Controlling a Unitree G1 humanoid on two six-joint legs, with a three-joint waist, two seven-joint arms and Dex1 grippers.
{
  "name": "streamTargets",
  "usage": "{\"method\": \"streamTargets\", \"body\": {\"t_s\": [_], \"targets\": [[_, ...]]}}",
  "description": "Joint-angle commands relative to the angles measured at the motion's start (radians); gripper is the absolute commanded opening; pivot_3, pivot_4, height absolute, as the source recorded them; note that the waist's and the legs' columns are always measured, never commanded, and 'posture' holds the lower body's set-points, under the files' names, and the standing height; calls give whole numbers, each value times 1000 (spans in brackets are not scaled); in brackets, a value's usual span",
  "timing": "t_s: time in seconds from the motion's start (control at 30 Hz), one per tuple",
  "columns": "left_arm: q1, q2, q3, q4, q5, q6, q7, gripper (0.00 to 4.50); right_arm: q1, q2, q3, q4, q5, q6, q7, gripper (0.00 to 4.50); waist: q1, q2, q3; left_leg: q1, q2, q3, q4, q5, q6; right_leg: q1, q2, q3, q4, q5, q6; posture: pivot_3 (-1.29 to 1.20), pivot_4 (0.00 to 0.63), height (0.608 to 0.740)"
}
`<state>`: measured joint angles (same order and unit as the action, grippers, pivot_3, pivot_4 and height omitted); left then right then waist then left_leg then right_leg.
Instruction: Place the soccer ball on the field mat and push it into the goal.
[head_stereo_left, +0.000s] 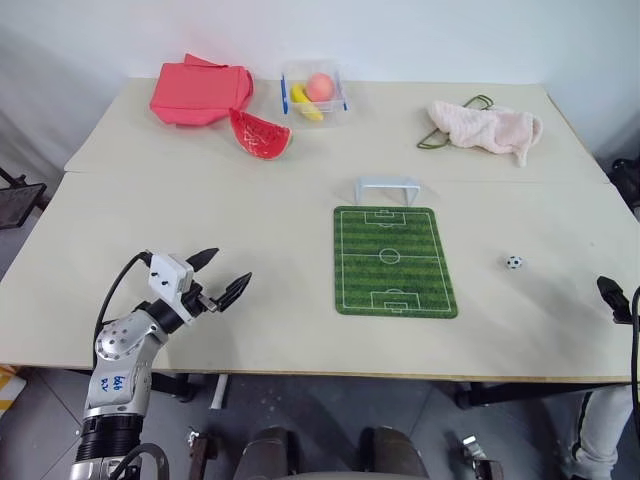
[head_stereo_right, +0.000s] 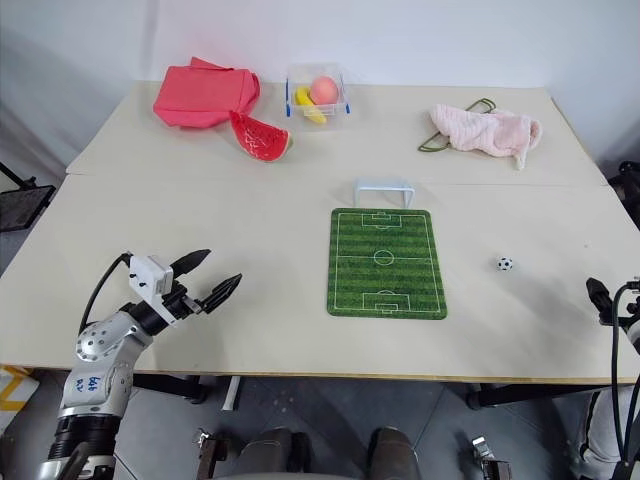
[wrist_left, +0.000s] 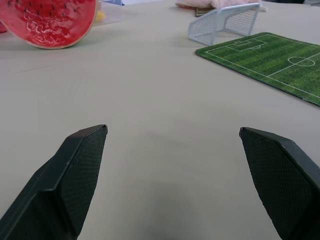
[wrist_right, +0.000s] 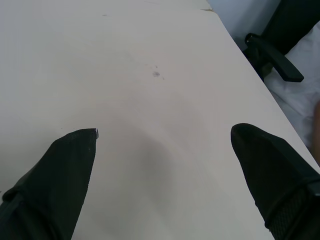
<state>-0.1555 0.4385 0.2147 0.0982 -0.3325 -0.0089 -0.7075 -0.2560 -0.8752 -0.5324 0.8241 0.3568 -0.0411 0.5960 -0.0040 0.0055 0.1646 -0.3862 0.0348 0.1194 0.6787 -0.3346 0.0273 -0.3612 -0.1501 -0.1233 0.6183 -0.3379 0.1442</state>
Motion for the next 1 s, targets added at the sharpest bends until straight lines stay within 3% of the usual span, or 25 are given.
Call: {"method": "streamTargets", "body": {"t_s": [0.03, 0.4, 0.67, 1.0], "targets": [[-5, 14, -7, -5, 1, -16, -17, 4500, 0, -19, -39, -42, 20, -4, -4, 4485, 0, 0, 0, 0, 0, 0, 0, 0, 0, 0, 0, 0, 0, 0, 0, 0, 150, 740], [-50, 28, -16, -35, -35, 67, -41, 4500, -19, -52, -8, -166, 31, 99, 52, 4485, 0, 0, 0, 0, 0, 0, 0, 0, 0, 0, 0, 0, 0, 0, 0, 0, 150, 740], [-112, 58, -75, -43, -61, 124, -160, 4500, -119, -103, 173, -296, 3, 297, 269, 4485, 0, 0, 0, 0, 1, -1, 1, 0, 0, 0, 1, 0, 1, 0, 0, 0, 150, 740], [-187, 24, -119, -8, -52, 112, -194, 4500, -238, -70, 357, -221, -70, 253, 474, 4485, 2, 0, 0, -1, -3, -2, 2, 0, 0, 0, 0, -2, 1, 0, 0, 0, 150, 740]]}}
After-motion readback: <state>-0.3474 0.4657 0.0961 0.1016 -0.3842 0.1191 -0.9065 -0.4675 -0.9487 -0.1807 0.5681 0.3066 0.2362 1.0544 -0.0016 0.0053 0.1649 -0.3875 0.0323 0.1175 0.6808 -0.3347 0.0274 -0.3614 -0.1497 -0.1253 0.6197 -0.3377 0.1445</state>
